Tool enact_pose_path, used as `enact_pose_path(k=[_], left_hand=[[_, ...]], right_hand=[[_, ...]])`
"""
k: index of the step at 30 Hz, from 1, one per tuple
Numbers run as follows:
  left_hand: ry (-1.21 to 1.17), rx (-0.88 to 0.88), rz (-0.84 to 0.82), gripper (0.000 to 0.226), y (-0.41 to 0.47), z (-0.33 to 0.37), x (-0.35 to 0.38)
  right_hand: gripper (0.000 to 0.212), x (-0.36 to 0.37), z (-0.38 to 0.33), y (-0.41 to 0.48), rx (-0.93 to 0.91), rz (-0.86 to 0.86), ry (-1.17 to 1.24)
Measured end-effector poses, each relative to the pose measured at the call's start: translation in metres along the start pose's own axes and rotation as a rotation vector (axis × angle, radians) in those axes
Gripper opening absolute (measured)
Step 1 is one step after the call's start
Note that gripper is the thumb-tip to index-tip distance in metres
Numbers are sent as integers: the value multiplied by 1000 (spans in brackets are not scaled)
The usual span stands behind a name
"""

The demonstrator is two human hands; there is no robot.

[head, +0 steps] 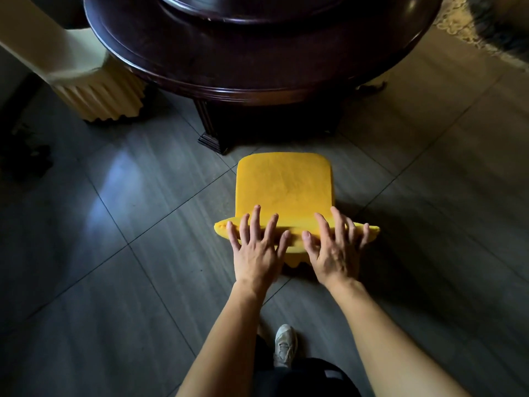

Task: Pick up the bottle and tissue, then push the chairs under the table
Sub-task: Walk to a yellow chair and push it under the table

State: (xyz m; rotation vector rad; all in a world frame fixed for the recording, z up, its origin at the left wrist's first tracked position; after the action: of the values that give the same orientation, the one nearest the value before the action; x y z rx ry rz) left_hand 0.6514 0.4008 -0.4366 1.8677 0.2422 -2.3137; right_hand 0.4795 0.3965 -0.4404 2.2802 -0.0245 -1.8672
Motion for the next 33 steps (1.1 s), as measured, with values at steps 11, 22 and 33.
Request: enact_pose_path(k=[11,22,33], left_hand=[[-49,-42,4,58,58,12,2],[-75,-61,36,50,149,20,1],[-43,-16,-34,57,281,25,-1]], right_hand=[[65,9,9,74,-57,-89,-9],[65,18,12,171,-123,-147,-53],[63,41,4,280,-38,-82,-48]])
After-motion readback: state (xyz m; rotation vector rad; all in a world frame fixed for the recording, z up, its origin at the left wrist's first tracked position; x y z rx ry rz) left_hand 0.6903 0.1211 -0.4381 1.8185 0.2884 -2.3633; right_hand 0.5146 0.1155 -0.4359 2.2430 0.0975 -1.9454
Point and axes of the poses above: each hand's wrist, its own y-axis towards the middle knuckle, its own x-axis out of the palm, z = x × y, the point moved 2 cm from there along y, towards the middle knuckle, and after that the axes turned 12 degrees about -x, right-handed, at the moved point
